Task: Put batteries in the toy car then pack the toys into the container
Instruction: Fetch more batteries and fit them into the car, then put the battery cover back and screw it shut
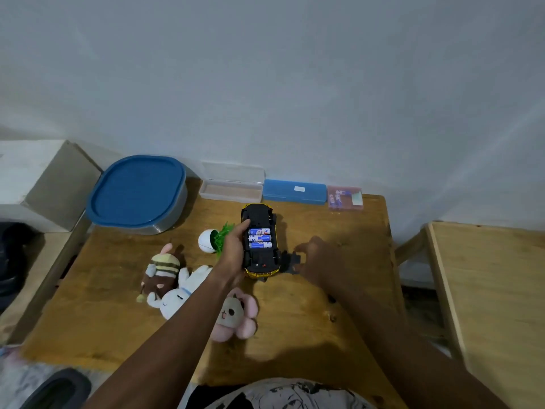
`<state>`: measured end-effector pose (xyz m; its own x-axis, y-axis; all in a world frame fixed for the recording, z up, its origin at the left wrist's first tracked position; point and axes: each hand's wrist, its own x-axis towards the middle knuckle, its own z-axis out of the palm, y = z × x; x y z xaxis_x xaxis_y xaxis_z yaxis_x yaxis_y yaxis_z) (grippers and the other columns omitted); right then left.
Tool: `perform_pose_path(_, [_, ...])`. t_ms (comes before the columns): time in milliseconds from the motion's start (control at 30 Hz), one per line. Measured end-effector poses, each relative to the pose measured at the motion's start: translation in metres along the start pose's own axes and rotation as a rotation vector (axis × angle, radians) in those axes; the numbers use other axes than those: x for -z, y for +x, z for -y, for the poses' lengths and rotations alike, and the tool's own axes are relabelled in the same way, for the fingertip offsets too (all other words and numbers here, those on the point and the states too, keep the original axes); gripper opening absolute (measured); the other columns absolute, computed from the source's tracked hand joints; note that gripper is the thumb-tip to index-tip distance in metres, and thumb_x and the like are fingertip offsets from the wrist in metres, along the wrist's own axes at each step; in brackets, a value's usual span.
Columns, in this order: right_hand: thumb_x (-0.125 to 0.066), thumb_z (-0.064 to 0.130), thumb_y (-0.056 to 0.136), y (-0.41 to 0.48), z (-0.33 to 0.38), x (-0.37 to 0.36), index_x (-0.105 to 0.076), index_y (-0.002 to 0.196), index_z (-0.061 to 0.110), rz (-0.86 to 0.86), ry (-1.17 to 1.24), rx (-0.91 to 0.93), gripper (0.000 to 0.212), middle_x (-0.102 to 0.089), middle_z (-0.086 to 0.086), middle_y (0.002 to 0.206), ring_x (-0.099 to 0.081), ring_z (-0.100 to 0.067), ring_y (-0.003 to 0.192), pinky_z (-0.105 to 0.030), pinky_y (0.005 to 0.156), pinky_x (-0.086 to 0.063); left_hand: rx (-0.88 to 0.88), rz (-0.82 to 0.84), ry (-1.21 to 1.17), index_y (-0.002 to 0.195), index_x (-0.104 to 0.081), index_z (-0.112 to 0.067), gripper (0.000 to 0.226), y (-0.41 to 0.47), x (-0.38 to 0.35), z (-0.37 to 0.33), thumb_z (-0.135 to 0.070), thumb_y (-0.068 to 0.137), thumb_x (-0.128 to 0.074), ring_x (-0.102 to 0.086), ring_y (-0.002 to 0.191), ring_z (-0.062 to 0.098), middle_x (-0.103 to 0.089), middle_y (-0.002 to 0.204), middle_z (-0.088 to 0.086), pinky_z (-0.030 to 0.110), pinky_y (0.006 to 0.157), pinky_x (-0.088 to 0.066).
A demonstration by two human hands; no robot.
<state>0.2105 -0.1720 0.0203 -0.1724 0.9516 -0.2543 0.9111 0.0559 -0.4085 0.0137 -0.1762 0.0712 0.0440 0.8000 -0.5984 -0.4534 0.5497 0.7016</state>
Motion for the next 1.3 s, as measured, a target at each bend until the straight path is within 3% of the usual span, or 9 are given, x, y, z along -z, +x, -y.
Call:
perform_pose_path(200, [-0.072, 0.048, 0.08, 0.009, 0.0, -0.008, -0.059, 0.131, 0.024, 0.01, -0.11, 0.099, 0.058, -0.051, -0.004, 0.116, -0.054, -0.019, 0.102, -0.027, 0.077, -0.043, 0.035, -0.032, 0.022, 0.113, -0.067, -0.004, 0.035, 0.002, 0.011, 0.006, -0.029, 0.101, -0.046, -0.067, 0.076, 0.027, -0.073, 0.09, 0.014, 0.037, 0.075, -0.055])
perform_pose_path(367, [-0.079, 0.039, 0.076, 0.011, -0.002, -0.014, -0.07, 0.108, 0.023, -0.017, -0.036, 0.119, 0.037, -0.052, -0.003, 0.105, -0.053, -0.017, 0.091, -0.028, 0.071, -0.045, 0.054, -0.037, 0.006, 0.113, -0.068, -0.005, 0.035, 0.003, 0.016, 0.011, -0.031, 0.1, -0.047, -0.069, 0.074, 0.027, -0.074, 0.09, 0.013, 0.035, 0.068, -0.059])
perform_pose_path(533, [-0.076, 0.02, 0.078, 0.005, 0.001, -0.008, -0.054, 0.081, 0.031, 0.019, 0.176, 0.042, 0.025, -0.057, 0.007, 0.087, -0.056, -0.015, 0.079, -0.026, 0.06, -0.042, 0.066, -0.03, 0.002, 0.124, -0.064, -0.003, 0.04, 0.005, 0.019, 0.015, -0.031, 0.1, -0.048, -0.069, 0.078, 0.03, -0.072, 0.096, 0.016, 0.039, 0.072, -0.059])
perform_pose_path(633, [-0.066, 0.017, 0.09, 0.002, 0.004, 0.011, -0.062, 0.095, 0.024, -0.102, 0.358, -0.063, 0.01, -0.059, 0.007, 0.087, -0.056, -0.012, 0.083, -0.022, 0.064, -0.04, 0.065, -0.025, 0.009, 0.125, -0.063, -0.003, 0.041, 0.005, 0.022, 0.016, -0.031, 0.099, -0.048, -0.068, 0.08, 0.031, -0.071, 0.097, 0.017, 0.041, 0.075, -0.058])
perform_pose_path(800, [-0.056, 0.015, 0.099, -0.007, 0.014, 0.079, -0.061, 0.125, 0.011, -0.104, 0.63, -0.089, 0.028, -0.064, -0.001, 0.102, -0.06, -0.007, 0.084, -0.019, 0.073, -0.046, 0.088, -0.024, 0.039, 0.125, -0.064, -0.002, 0.044, 0.008, 0.019, 0.018, -0.033, 0.098, -0.05, -0.068, 0.083, 0.032, -0.071, 0.1, 0.018, 0.044, 0.082, -0.055])
perform_pose_path(900, [-0.058, 0.012, 0.097, -0.011, 0.016, 0.106, -0.064, 0.119, 0.008, -0.032, 0.544, 0.085, 0.023, -0.07, -0.005, 0.091, -0.064, 0.0, 0.069, -0.01, 0.065, -0.049, 0.075, 0.004, 0.085, 0.129, -0.062, -0.002, 0.046, 0.007, 0.01, 0.017, -0.033, 0.098, -0.049, -0.068, 0.087, 0.032, -0.071, 0.106, 0.02, 0.043, 0.084, -0.055])
perform_pose_path(1033, [-0.069, 0.009, 0.089, -0.014, 0.015, 0.114, -0.068, 0.099, 0.009, 0.042, 0.531, 0.17, 0.011, -0.072, -0.002, 0.07, -0.066, -0.004, 0.059, -0.01, 0.057, -0.049, 0.066, 0.06, 0.086, 0.137, -0.055, 0.0, 0.049, 0.002, -0.009, 0.013, -0.029, 0.099, -0.046, -0.069, 0.084, 0.029, -0.068, 0.11, 0.02, 0.034, 0.07, -0.058])
perform_pose_path(1200, [-0.069, 0.014, 0.089, -0.018, 0.018, 0.107, -0.071, 0.1, 0.015, 0.136, 0.497, 0.237, 0.011, -0.072, 0.007, 0.066, -0.07, -0.015, 0.064, -0.015, 0.059, -0.052, 0.06, 0.151, 0.099, 0.137, -0.057, -0.006, 0.048, -0.003, -0.016, 0.013, -0.032, 0.099, -0.044, -0.069, 0.085, 0.031, -0.068, 0.113, 0.019, 0.035, 0.068, -0.057])
perform_pose_path(1300, [-0.067, 0.012, 0.09, -0.018, 0.021, 0.107, -0.072, 0.102, 0.015, 0.134, 0.499, 0.253, 0.013, -0.072, 0.0, 0.066, -0.066, -0.014, 0.059, -0.012, 0.057, -0.05, 0.04, 0.183, 0.137, 0.137, -0.058, -0.01, 0.045, -0.005, -0.017, 0.012, -0.033, 0.102, -0.041, -0.07, 0.086, 0.029, -0.07, 0.112, 0.017, 0.034, 0.068, -0.056])
